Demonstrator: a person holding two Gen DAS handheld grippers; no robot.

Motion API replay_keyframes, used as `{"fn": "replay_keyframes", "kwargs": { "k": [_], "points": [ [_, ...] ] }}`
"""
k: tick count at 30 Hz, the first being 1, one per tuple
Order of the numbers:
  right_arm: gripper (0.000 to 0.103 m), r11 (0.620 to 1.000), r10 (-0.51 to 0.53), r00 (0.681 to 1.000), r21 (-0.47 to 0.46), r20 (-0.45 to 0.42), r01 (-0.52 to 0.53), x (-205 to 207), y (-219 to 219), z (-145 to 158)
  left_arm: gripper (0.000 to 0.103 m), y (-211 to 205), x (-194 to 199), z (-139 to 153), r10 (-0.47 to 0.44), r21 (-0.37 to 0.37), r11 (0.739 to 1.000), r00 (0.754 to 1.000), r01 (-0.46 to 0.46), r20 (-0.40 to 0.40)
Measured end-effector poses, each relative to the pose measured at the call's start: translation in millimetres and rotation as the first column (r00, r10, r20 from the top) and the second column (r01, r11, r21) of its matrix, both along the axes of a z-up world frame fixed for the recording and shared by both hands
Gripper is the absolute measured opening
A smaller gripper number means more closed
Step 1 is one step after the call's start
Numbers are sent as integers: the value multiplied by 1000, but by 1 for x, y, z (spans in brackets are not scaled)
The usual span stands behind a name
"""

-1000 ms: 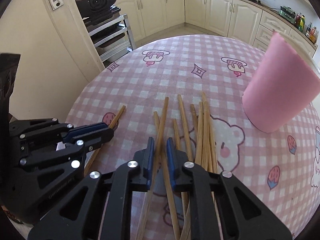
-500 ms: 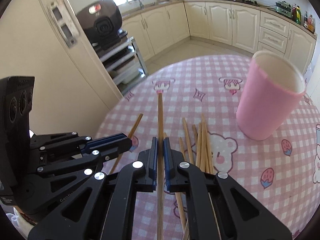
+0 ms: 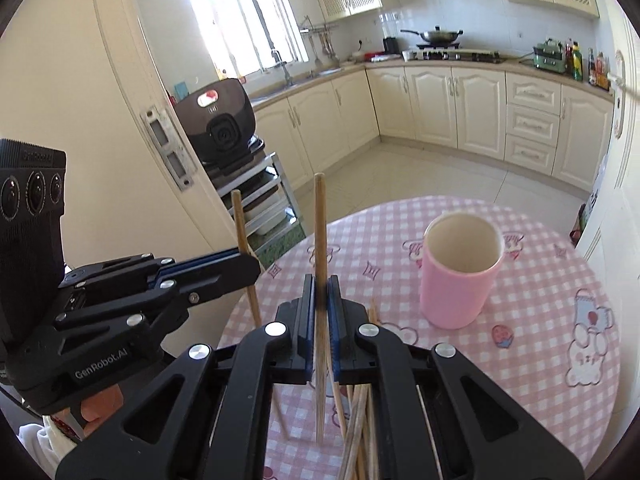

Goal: Organize utensils
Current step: 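Lift the held chopsticks upright with both tools and carry them over the pink cup, then lower the chopsticks into the pink cup and open both tools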

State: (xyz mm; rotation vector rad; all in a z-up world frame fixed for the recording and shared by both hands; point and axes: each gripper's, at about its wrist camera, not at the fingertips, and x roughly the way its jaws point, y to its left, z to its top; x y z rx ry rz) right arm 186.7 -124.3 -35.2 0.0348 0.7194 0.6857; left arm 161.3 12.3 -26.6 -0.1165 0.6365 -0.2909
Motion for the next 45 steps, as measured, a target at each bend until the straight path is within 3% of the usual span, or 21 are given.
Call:
{"fn": "replay_keyframes", "kwargs": {
  "k": [6,12,23,28,33,40,45],
  "points": [
    [5,997,-65,990,-28,123,69,0,-14,35,5,-13,13,38,-10,-30,999,996,13,91],
    [5,985,-146,963,-55,227,163,19,-25,59,5,-35,37,66,-16,-7,1000,984,18,175],
    [5,968,-236,918,-3,318,249,48,-40,82,5,-40,63,99,39,-69,997,950,-18,310],
    [5,964,-260,909,33,327,264,54,-51,78,5,-36,73,89,82,-102,993,938,-50,338],
    [5,961,-275,901,67,335,268,54,-55,83,5,-32,87,68,95,-111,992,951,-65,294],
    [5,963,-263,894,37,362,268,55,-46,77,6,-42,95,40,70,-52,997,966,-59,247],
    [5,963,-258,916,10,308,269,64,-46,53,6,-47,99,25,43,-18,999,979,-40,200]
  ]
}}
